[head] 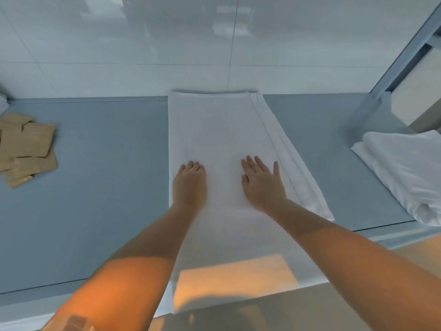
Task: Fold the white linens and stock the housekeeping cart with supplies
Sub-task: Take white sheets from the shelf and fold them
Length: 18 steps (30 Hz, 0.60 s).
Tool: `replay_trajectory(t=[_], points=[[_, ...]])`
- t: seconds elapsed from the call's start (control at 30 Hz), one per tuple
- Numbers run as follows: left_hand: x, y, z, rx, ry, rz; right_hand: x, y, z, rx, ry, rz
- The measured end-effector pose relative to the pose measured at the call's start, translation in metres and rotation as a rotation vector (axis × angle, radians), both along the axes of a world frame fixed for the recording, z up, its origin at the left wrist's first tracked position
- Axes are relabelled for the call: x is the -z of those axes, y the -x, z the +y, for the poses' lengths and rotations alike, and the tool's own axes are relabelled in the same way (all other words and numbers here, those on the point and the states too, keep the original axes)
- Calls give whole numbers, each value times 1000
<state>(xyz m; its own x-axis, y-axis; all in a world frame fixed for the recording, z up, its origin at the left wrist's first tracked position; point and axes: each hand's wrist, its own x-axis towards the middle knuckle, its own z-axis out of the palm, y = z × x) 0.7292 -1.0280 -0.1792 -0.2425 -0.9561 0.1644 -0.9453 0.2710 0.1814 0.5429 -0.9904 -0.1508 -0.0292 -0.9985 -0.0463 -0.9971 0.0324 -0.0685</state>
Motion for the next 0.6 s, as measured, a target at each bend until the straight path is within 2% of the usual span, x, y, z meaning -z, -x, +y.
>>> replay_trajectory(t=[0.1,0.2,0.33,0.5,0.6], points=[[2,2,39,-86,-90,172,16,-65,35,-152,-21,-130],[12,-5,83,-102,-74,108,30,-75,54,-156,1,-104],[15,-7,89,-118,-78,32,34,-35,56,-140,40,-42],[17,-7,90,-115,-74,-3,35,63,66,74,-13,-28],[15,-7,88,-100,-84,34,36,92,71,143,-23,-71]])
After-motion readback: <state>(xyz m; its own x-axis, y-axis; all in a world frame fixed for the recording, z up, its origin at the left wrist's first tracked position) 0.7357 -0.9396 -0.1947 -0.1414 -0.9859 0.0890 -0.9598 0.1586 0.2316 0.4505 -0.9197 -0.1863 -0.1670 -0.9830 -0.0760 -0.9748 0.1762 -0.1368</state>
